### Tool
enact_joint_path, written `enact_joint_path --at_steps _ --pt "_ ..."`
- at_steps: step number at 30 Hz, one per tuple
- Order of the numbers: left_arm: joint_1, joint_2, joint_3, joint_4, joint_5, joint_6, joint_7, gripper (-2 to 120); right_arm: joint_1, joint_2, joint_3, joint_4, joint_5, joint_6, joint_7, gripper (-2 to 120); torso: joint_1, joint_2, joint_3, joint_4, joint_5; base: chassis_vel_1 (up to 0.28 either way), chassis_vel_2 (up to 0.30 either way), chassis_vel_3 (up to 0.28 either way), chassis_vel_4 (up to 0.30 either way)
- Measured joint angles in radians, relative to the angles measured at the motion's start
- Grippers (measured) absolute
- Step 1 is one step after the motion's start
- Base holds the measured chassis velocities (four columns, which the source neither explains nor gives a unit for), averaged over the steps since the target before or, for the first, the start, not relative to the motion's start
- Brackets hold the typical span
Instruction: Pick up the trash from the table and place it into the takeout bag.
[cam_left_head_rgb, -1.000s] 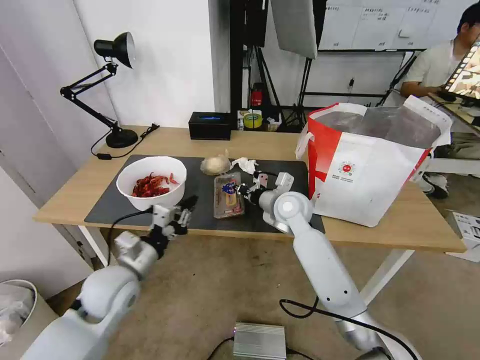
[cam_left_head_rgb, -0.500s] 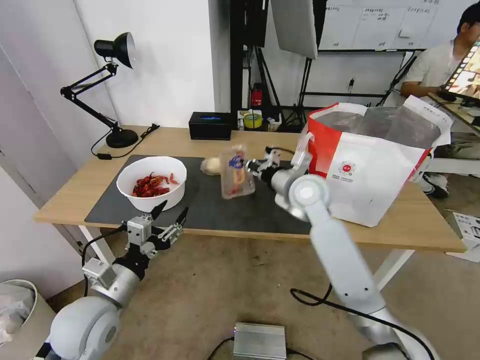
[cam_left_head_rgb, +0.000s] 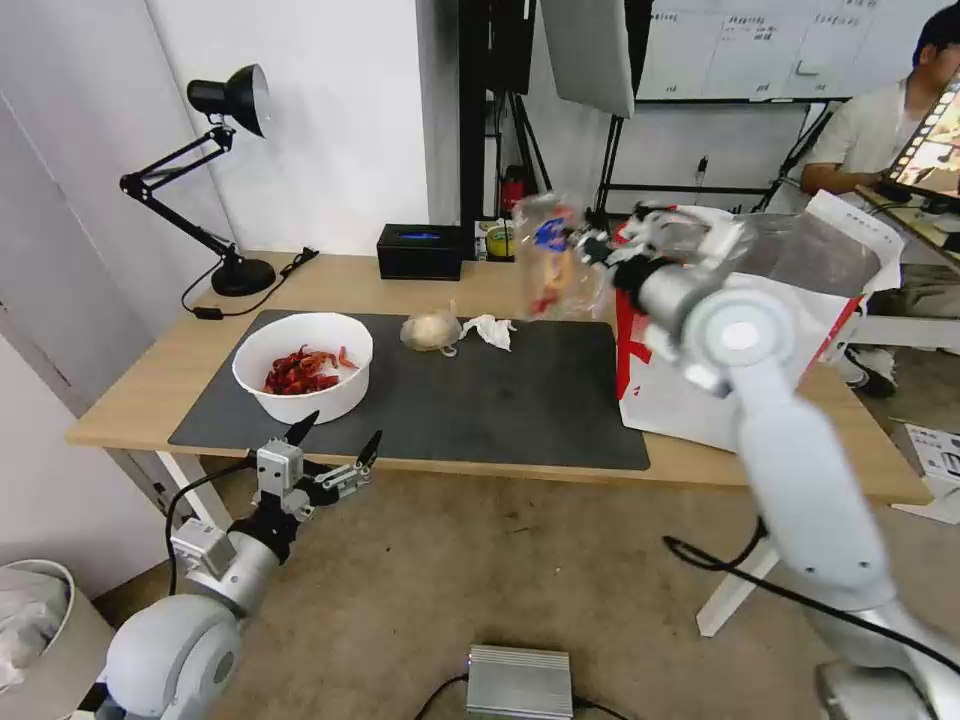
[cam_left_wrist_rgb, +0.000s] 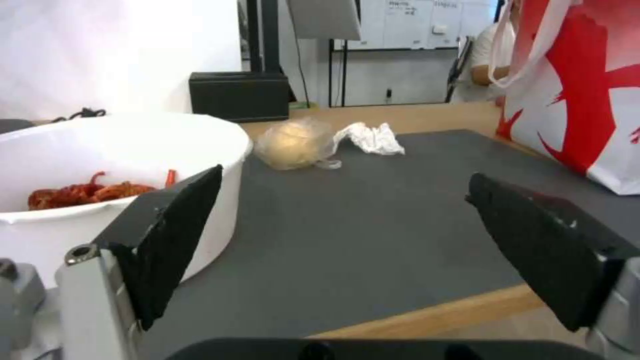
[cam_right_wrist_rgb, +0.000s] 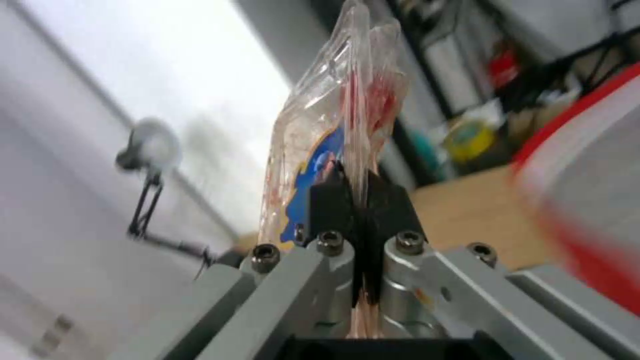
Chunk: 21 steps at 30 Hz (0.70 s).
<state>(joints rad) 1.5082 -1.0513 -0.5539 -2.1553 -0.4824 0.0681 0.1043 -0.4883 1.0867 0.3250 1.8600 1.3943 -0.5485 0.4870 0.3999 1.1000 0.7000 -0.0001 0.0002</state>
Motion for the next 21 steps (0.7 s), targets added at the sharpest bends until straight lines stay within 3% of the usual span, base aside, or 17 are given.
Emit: enact_joint_path --at_steps 15,21 --pt "0.052 -0.030 0.009 -0.074 0.018 -0.002 -0.004 100 -0.102 -0.320 0.230 0.063 0.090 0.090 0.025 0 0.000 0.000 0.000 -0.0004 0.0004 0.000 0.000 0.000 0.000" --pt "0.040 -0.044 0.034 -0.063 0.024 -0.010 -0.005 100 -0.149 -0.367 0.259 0.040 0.052 0.109 0.001 0 0.000 0.000 0.000 0.0001 0.0001 0.000 0.000 0.000 0.000"
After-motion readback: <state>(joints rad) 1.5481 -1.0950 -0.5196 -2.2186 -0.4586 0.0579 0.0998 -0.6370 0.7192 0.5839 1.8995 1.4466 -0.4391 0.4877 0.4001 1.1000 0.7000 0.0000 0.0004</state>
